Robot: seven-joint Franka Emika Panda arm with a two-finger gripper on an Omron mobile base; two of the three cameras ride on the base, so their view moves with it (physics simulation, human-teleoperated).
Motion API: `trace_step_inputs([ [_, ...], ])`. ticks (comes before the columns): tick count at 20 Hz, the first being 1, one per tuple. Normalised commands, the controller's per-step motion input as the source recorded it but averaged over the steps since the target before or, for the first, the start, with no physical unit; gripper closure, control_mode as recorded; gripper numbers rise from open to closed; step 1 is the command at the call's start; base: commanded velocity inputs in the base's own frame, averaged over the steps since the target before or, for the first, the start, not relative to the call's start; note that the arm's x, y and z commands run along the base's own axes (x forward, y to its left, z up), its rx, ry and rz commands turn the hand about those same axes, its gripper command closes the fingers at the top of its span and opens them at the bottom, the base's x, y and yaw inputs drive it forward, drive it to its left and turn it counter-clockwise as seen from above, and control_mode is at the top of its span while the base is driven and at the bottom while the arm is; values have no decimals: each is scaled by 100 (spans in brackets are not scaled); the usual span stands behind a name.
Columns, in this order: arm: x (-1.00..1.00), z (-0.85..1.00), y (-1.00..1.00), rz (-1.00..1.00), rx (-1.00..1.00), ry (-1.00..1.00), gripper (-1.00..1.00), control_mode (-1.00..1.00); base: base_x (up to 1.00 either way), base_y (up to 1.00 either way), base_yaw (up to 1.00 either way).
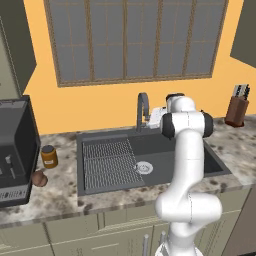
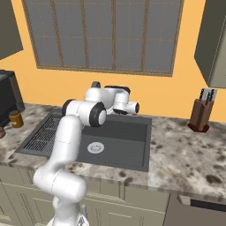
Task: Turn on the sink faucet. Then move the potato from the counter to the sink. Turn off the sink. Move the vegetable from the sink to the pot next to the stove. Finally move the pot to the front left burner.
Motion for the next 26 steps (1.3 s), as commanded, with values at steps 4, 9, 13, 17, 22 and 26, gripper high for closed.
trace_step_inputs([
  [4,0,-5,-1,-10,0,-1,100,-100,0,0,0],
  [9,-2,-11,-6,-25,0,-3,100,-100,0,0,0],
  [13,-6,-8,-6,-31,0,-5,100,-100,0,0,0],
  [17,0,-2,-11,-22,0,0,100,-100,0,0,0],
  [22,0,0,-36,-13,0,0,100,-100,0,0,0],
  [26,1,0,-59,-11,0,6,100,-100,0,0,0],
])
